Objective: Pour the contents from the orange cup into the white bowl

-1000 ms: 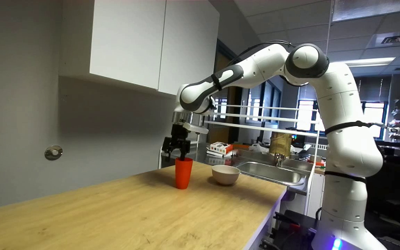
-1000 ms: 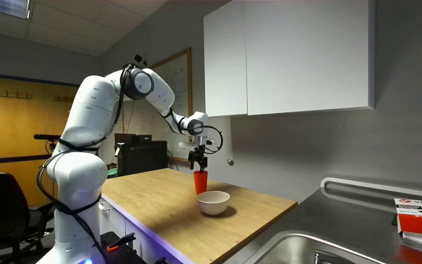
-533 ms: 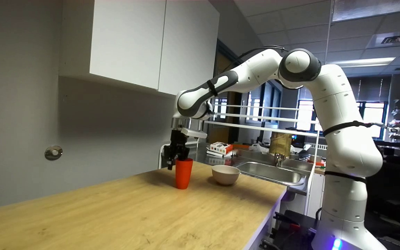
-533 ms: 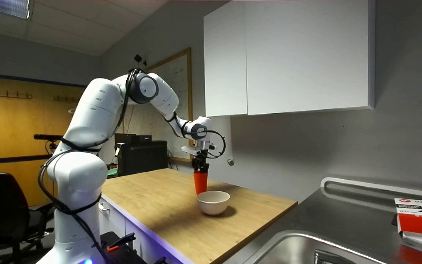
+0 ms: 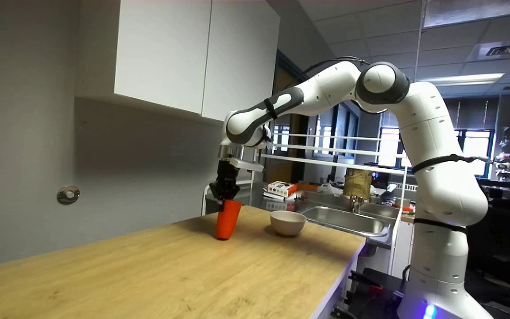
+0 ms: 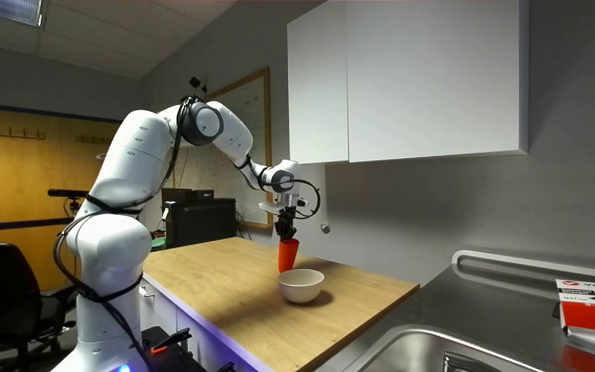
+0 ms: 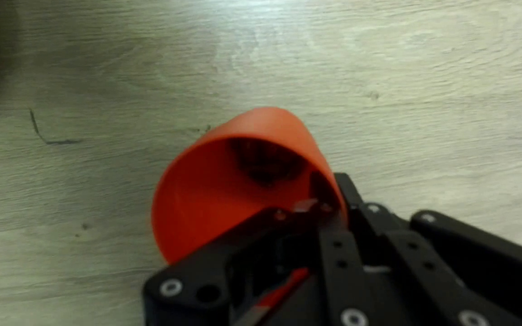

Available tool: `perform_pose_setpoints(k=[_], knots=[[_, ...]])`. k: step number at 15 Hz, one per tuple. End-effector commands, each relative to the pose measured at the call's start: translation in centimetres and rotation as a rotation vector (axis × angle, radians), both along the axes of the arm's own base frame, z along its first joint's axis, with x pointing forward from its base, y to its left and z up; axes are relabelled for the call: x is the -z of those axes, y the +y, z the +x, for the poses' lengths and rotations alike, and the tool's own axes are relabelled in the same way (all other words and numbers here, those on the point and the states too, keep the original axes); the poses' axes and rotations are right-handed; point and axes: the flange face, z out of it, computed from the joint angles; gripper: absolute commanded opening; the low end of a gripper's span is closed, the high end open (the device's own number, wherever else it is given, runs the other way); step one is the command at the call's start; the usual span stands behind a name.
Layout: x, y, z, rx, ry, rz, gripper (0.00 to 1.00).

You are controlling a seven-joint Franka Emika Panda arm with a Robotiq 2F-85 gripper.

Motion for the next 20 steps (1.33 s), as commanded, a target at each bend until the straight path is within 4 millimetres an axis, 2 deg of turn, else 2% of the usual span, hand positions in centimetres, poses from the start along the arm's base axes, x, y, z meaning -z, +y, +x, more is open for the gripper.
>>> perform_pose_setpoints(k=[1,3,6,11,16,20], knots=[[-1.6,-0.7,0.2,0.025,-0.005,-0.005,0.02],[-2.1,-1.2,-0.1,0.016,-0.014,0.003,0.01],[-3.5,-3.1,-0.5,0.028,-0.046,0.035,0.01],[-5.7,-9.5,-2.0,0.143,-0.133,0.181,0.01],[-5.1,-16.3,-4.9,0.260,-0.226,0.378,0.02],[-3.6,-19.5,-8.0,0.325,-0.285,0.504,0.02]])
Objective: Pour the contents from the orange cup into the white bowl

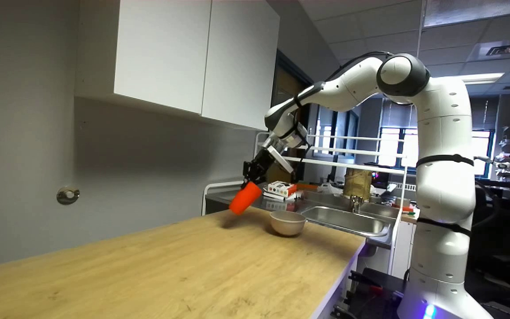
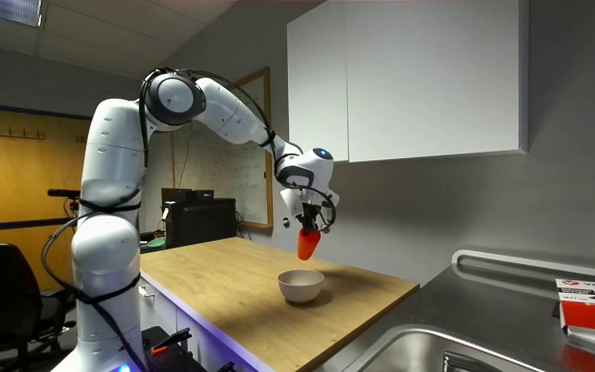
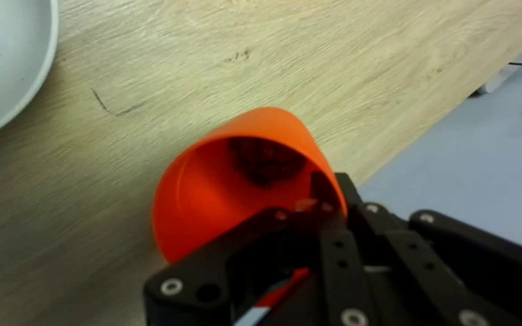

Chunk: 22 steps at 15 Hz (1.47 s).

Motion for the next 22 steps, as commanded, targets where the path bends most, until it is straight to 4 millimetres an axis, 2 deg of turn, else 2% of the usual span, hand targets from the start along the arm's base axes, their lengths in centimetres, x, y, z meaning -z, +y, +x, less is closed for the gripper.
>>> perform_pose_setpoints(k=[1,6,12,16,22], knots=[[0.5,-2.0,-3.7,0.056,-0.073,0.096,0.02],[3.2,-4.5,-8.1,0.160,-0.143,0.239,0.02],[5.8,-5.9,-13.0,0.280,-0.248,0.369,0.02],[6.9,-6.7,-14.8,0.308,-0.360,0.513,0.02],[8.6,-8.1,-16.4,0.296,-0.510,0.733,0.02]])
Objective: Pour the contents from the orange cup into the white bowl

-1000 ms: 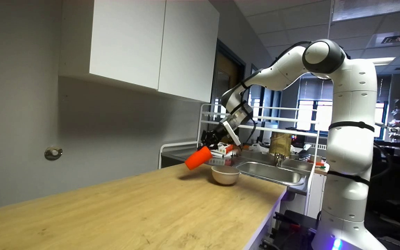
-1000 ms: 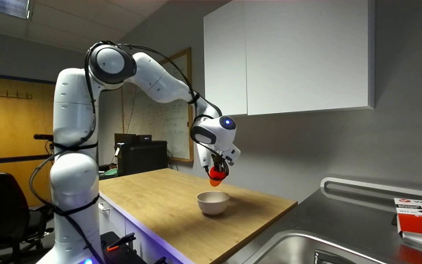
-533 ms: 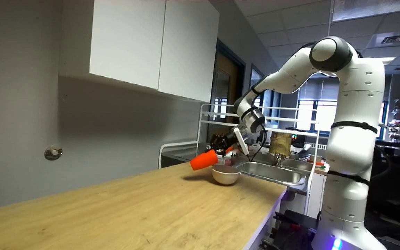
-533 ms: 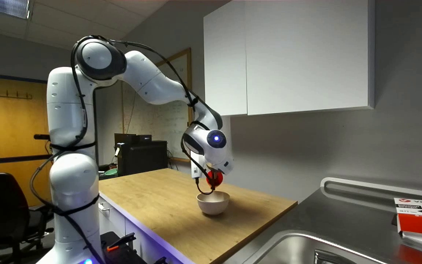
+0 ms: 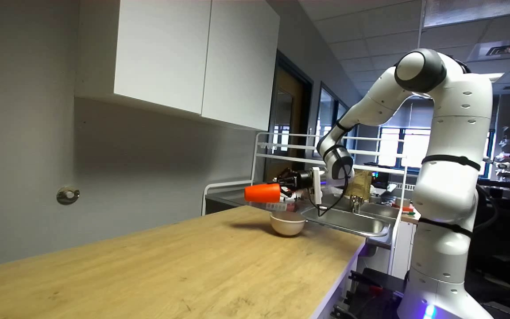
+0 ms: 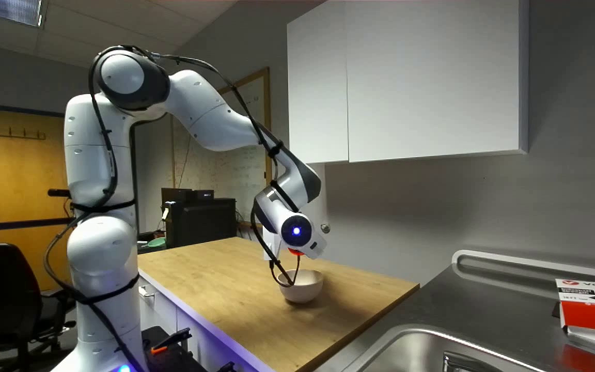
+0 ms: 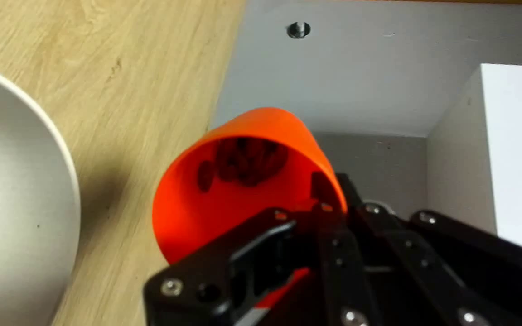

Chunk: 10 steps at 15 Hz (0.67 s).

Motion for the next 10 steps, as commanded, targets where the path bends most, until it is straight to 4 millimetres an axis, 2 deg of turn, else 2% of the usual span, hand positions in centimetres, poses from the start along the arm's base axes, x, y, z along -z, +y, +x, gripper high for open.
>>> perform_pose_setpoints(k=[1,10], knots=[[0.7,-0.8,-0.8,0.003,-0.104,0.095,0.02],[3.1,-1.5,-0.7,-0.085,-0.260,0.249,0.02]])
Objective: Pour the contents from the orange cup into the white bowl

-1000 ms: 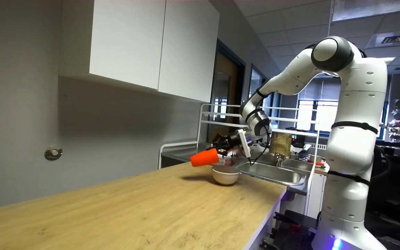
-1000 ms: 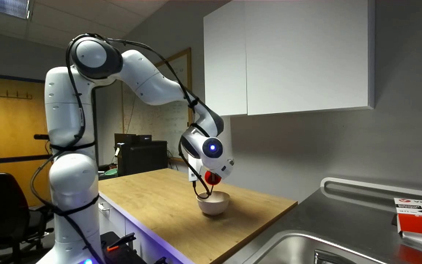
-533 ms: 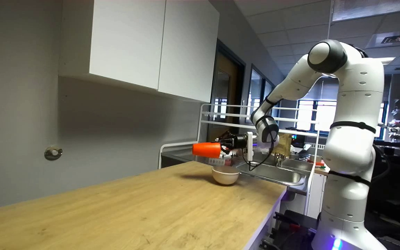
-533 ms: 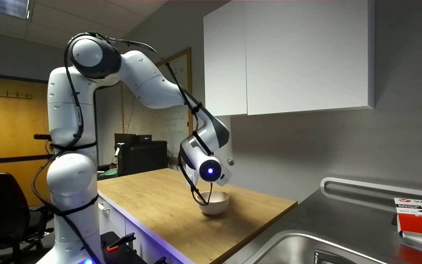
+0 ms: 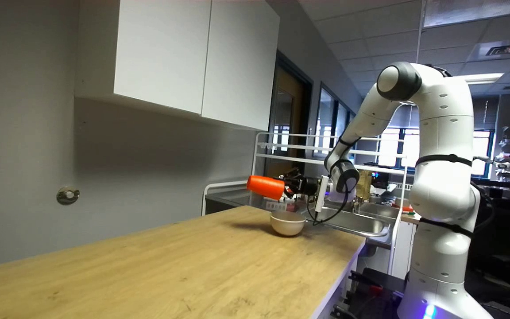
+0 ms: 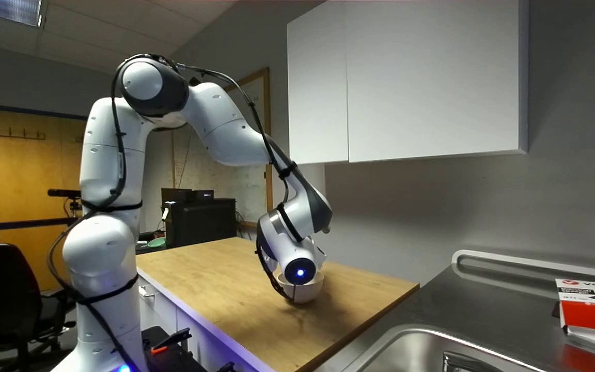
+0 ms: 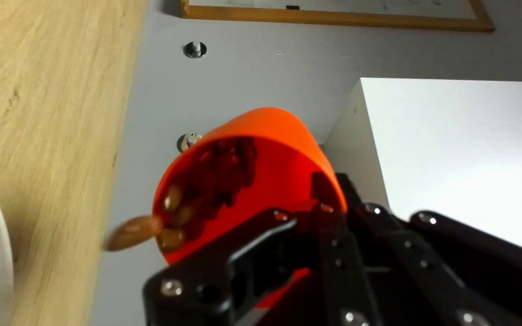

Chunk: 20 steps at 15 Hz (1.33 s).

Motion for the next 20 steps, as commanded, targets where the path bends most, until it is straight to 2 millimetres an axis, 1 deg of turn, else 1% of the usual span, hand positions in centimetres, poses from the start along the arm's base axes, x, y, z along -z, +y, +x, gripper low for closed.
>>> perform_pose_setpoints(k=[1,6,12,20], knots=[[0.3,-0.7,1.0,-0.028,-0.061,0.029,0.01],[0.8,-1.7,1.7,-0.054,-0.073,0.055,0.01],[0.3,-3.3,2.5,-0.071,-0.102,0.049,0.01],[-0.1,-3.6,3.2,-0.115,-0.129,0.024,0.02]])
